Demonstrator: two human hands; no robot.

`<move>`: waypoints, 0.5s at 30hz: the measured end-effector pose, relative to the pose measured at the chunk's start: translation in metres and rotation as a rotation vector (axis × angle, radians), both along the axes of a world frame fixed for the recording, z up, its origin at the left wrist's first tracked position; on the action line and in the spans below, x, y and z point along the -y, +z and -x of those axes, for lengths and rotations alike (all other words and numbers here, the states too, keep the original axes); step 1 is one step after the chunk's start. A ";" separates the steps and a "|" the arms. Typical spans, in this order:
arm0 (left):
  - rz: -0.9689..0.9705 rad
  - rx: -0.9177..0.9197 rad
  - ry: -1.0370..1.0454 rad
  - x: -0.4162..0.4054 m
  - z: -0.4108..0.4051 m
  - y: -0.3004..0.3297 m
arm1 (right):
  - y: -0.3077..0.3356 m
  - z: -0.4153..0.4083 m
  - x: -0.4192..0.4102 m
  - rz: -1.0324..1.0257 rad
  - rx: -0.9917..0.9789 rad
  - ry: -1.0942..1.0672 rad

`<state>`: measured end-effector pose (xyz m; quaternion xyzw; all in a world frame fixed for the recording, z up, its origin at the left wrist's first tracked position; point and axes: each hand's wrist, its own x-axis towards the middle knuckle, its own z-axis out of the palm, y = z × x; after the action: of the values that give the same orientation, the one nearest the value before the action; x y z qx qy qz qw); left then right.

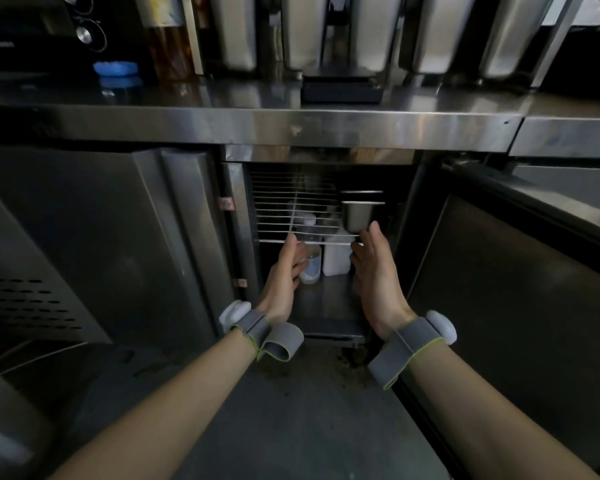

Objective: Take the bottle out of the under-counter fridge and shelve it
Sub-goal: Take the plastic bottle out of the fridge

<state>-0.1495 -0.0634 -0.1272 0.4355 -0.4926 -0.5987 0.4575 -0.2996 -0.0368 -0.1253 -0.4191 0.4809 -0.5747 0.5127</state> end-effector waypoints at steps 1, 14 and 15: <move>0.004 -0.003 -0.001 0.001 0.001 0.004 | 0.001 0.000 0.002 0.004 -0.002 -0.002; -0.002 0.027 0.008 0.030 0.008 -0.038 | -0.047 -0.012 0.043 0.018 -0.024 -0.026; -0.017 0.030 0.021 0.042 0.011 -0.051 | -0.061 -0.011 0.057 0.019 0.001 -0.028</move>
<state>-0.1601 -0.1049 -0.1787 0.4534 -0.4897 -0.5915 0.4525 -0.2884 -0.0937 -0.1864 -0.4168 0.4808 -0.5865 0.5011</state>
